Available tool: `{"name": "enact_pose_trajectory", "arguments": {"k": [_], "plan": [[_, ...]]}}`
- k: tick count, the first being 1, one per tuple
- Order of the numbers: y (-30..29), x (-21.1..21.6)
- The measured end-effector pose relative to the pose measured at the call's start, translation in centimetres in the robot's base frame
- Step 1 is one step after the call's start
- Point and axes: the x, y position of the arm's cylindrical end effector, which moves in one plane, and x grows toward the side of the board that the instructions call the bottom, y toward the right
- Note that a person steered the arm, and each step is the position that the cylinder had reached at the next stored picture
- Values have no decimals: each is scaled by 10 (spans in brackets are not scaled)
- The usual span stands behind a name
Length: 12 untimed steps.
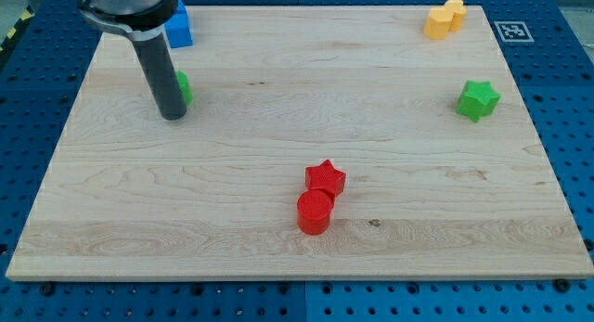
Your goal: Separate the blue triangle from the blue cube
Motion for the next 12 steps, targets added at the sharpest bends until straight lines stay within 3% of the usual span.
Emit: {"name": "enact_pose_trajectory", "arguments": {"k": [4,5,6,7,8,10,12], "plan": [[-6,-49],[-40,-52],[-91,-81],[-108,-143],[-108,-201],[-94,-211],[-40,-215]]}}
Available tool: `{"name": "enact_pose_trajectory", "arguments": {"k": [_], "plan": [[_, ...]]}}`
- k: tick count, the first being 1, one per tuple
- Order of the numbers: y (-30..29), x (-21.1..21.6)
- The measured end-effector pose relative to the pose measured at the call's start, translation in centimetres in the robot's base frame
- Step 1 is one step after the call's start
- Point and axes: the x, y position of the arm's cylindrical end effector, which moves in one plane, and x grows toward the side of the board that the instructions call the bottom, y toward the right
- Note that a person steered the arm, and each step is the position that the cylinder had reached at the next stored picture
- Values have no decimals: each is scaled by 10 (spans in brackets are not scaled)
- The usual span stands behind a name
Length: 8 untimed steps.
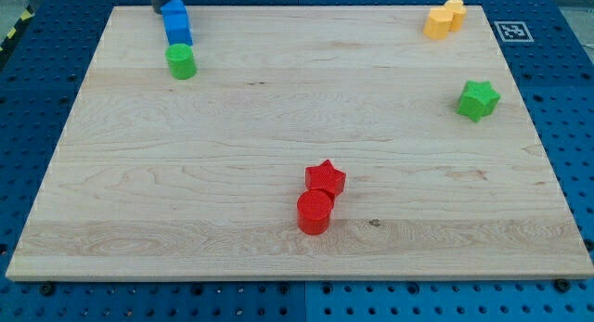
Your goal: Separate the blue triangle from the blue cube
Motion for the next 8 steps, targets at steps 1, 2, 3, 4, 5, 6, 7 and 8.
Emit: {"name": "enact_pose_trajectory", "arguments": {"k": [1,2,3,4,5,6,7,8], "plan": [[4,4],[4,7],[4,7],[4,7],[4,15],[4,21],[22,21],[51,21]]}}
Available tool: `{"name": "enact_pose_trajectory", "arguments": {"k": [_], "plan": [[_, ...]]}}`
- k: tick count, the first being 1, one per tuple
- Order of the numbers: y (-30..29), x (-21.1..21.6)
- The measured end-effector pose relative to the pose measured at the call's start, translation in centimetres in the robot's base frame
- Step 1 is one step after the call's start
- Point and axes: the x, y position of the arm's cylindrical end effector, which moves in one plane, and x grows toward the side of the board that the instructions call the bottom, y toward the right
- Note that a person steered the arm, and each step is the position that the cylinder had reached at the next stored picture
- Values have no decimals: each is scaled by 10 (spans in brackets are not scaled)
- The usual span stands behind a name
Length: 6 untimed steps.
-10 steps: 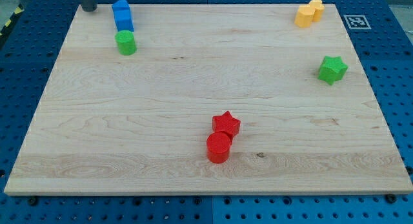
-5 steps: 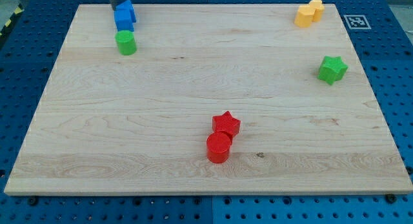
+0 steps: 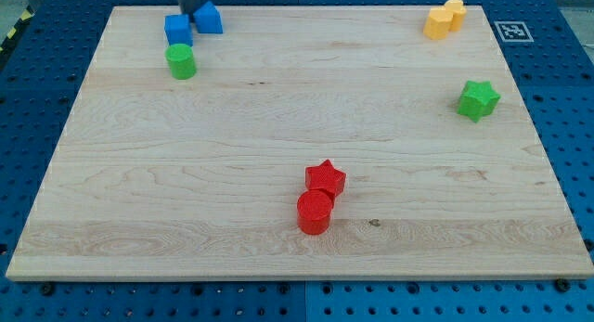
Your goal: Separate the blue triangle from the blue cube
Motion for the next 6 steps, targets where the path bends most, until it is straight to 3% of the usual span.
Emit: {"name": "enact_pose_trajectory", "arguments": {"k": [3,4,6], "plan": [[89,5],[72,2],[-28,-21]]}}
